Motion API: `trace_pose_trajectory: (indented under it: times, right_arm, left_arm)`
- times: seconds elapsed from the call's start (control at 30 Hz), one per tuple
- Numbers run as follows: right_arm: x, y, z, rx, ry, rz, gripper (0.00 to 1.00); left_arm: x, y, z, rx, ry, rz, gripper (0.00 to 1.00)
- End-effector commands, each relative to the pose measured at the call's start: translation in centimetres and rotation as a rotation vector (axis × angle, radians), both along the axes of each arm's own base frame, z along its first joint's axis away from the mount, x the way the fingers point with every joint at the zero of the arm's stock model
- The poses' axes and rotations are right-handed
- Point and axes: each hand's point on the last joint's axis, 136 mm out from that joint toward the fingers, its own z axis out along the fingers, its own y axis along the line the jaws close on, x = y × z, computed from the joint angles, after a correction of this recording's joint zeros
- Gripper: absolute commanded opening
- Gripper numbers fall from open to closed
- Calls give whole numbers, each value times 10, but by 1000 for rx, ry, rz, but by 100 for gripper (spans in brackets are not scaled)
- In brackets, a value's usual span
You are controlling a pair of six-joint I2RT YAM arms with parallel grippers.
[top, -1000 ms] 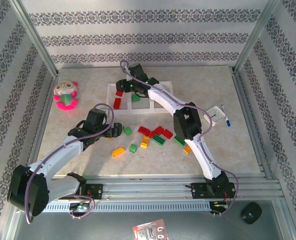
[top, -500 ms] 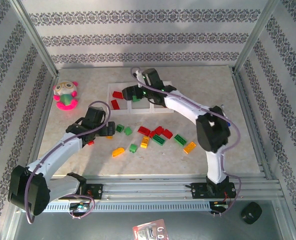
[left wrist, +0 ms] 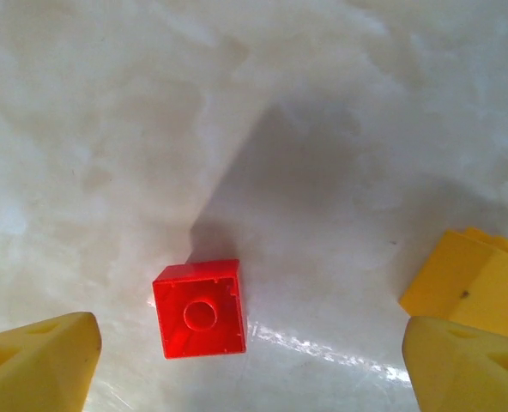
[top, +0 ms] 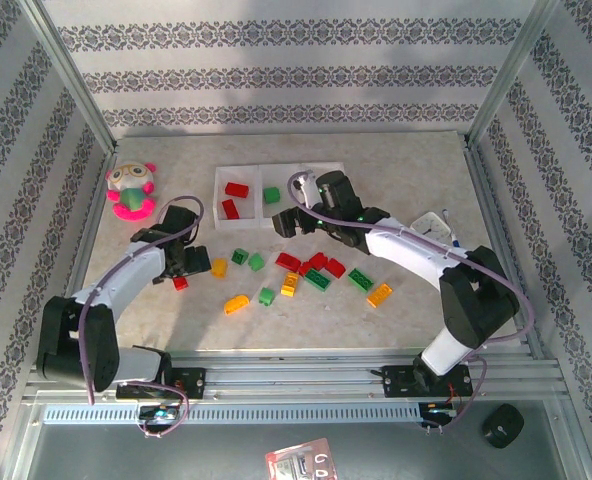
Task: Sort the legos into containers by color
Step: Pick up the lego from the middle-left of the table, then place the lego in the container.
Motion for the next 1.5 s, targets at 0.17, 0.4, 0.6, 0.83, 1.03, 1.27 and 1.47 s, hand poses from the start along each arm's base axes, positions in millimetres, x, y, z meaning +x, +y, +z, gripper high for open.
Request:
trace_pose_trajectory:
  times: [0.17,0.4,0.6,0.83,1.03,1.27,1.47]
  right_arm:
    - [-13,12,14,54,-31,83,98]
    - [-11,8,12,28,-44,83,98]
    - [-16,5,9,25,-32,81,98]
    - [-20,1,9,28,-25,72,98]
    - [-20,0,13,31,-33,70,98]
    - [-19,3,13,36,-35,82,98]
    - [-16,0,17,37,-44,71,98]
  left_arm:
    - [-2,0,-18,-105,63,120,82]
    - [-11,5,-40,-104,120,153,69]
    - [-21,6,-49,-103,151,168,48]
    - [-13,4,-28,-118,101,155,27]
    - [16,0,23,-124,-5,91,26]
    - [86,-21,85,-151,-187,-5,26]
    - [144,-55,100,-153,-215,-92,27]
